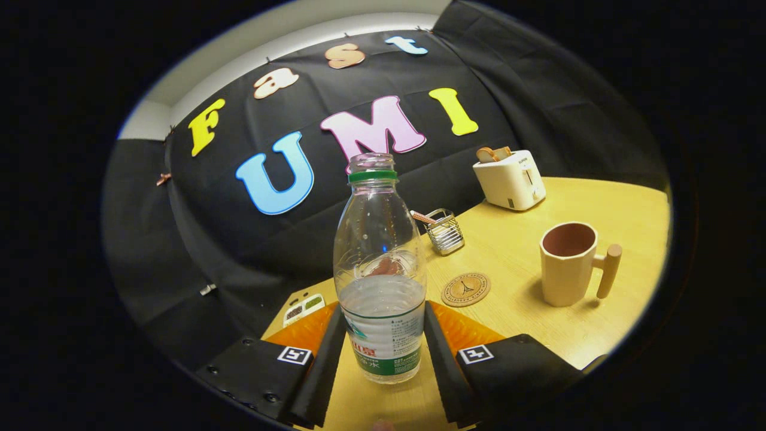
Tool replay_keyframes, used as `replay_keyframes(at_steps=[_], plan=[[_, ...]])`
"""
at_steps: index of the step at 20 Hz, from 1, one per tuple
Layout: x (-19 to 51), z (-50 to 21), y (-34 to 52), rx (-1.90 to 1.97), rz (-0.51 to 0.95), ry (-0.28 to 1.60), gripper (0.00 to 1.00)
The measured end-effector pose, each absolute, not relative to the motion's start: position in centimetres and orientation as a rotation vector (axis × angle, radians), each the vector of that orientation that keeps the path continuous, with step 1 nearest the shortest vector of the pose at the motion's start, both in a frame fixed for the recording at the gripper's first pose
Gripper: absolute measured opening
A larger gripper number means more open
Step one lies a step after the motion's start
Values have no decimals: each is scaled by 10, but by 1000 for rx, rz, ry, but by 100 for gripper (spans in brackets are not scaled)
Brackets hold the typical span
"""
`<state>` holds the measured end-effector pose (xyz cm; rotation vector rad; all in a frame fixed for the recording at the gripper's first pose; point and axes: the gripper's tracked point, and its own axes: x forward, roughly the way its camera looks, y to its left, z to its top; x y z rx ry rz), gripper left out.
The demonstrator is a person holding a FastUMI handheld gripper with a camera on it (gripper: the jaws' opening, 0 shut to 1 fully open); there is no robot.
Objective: Take the bottle from table, then pour the juice into the cup, finally place the bottle on the coaster
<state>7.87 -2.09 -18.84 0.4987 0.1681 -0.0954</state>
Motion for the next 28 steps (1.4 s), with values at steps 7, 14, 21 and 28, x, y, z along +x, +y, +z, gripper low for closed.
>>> replay_keyframes(at_steps=[7,14,21,28], plan=[[80,-175,-27,823,-43,183,74],[83,-170,-46,1046,-75,194,74],[81,-190,-73,1271,-160,215,74],[82,-205,-86,1452,-187,251,74]])
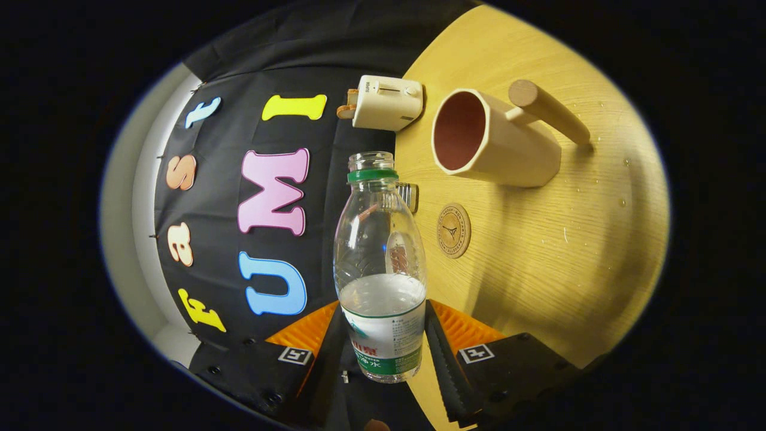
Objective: Take the bottle from table, then pour the juice into the cup, finally place the bottle on the coaster
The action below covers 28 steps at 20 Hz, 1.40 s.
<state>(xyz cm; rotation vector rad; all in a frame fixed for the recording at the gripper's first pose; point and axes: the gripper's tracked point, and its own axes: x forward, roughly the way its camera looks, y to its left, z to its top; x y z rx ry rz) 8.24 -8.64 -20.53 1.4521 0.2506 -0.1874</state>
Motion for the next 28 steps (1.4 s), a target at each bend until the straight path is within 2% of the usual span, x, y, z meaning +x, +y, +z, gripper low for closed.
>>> replay_keyframes(at_steps=[28], plan=[[91,-196,-100,1735,-229,232,74]])
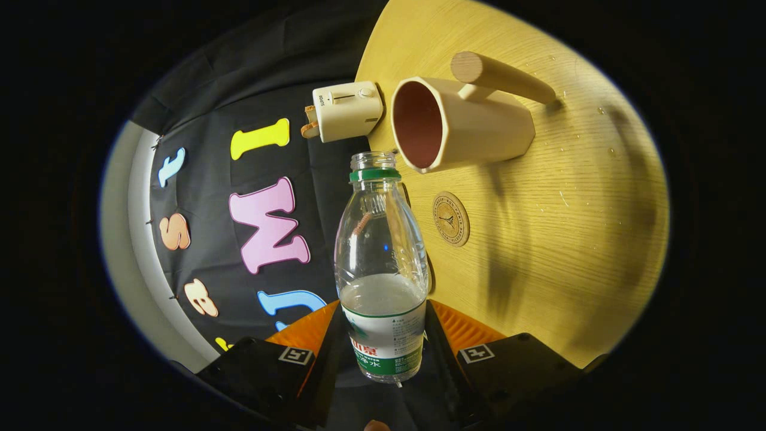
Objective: Take the bottle from table, then pour the juice into the cup, finally place the bottle on the coaster
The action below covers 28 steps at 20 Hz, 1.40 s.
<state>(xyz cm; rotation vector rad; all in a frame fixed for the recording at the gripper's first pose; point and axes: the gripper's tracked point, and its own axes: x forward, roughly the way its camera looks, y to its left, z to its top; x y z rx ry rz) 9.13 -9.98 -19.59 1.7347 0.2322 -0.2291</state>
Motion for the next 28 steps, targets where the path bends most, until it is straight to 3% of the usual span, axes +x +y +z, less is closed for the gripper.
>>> replay_keyframes(at_steps=[28], plan=[[90,-177,-95,1858,-230,187,74]])
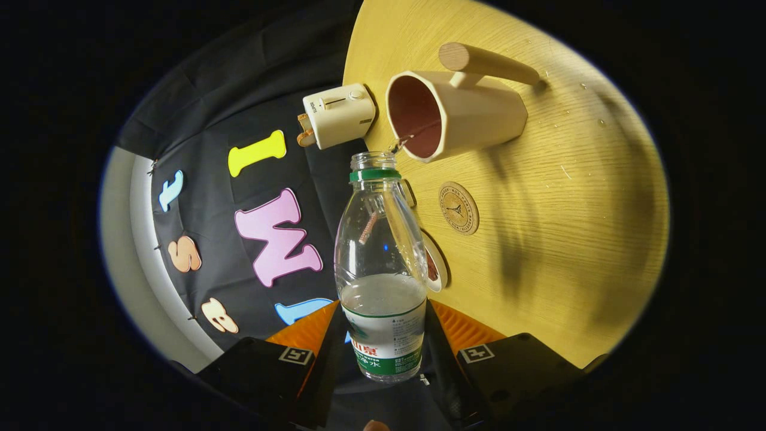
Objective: Take the bottle from table, then pour the juice into the cup, finally place the bottle on the coaster
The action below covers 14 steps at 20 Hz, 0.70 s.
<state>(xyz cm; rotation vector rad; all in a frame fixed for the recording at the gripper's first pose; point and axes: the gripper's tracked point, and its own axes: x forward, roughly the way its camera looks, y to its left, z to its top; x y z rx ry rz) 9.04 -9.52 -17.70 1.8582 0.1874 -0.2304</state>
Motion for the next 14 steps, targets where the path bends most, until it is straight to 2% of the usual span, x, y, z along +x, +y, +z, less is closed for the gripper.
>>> replay_keyframes(at_steps=[14], plan=[[93,-159,-100,1972,-219,164,74]])
